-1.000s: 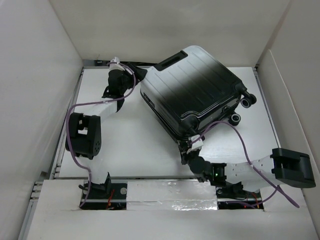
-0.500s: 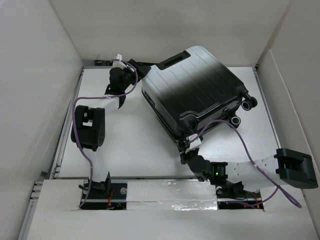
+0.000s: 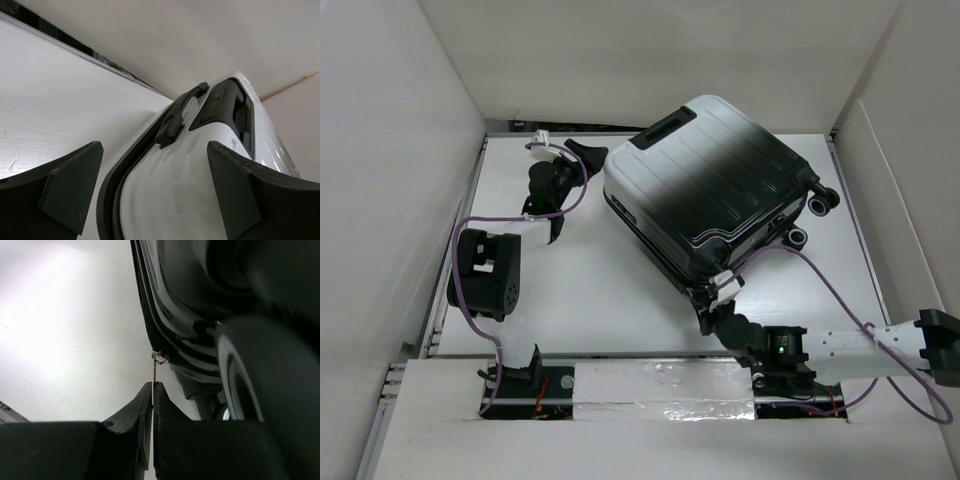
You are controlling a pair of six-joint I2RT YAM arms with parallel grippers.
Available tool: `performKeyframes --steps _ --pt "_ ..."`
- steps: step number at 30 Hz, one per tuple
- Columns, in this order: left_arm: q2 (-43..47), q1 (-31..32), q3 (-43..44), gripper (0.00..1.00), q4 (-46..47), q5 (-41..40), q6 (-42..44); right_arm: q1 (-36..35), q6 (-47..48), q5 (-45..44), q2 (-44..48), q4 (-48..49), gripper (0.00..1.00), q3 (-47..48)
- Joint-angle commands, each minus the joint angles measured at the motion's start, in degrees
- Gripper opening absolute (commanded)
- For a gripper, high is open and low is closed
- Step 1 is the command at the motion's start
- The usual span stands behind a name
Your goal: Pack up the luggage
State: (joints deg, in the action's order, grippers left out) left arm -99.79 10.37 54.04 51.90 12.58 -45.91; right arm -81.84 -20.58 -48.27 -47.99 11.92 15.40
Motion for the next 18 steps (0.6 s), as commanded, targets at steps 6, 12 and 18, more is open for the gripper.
performKeyframes --steps 6,12,18 --pt "-3.13 7.46 -0.69 0.84 6.72 3.60 3.11 -1.21 1.77 6.35 -11.15 14.00 0.00 8.06" --pt "-2.61 10.63 -3.76 0.83 11.02 4.55 1.18 -1.21 4.40 4.07 -17.49 14.17 0.00 13.08" --pt "2.30 13.35 -10.26 0.83 12.61 2.72 2.14 8.95 7.47 17.49 -19.94 21.72 0.00 13.60"
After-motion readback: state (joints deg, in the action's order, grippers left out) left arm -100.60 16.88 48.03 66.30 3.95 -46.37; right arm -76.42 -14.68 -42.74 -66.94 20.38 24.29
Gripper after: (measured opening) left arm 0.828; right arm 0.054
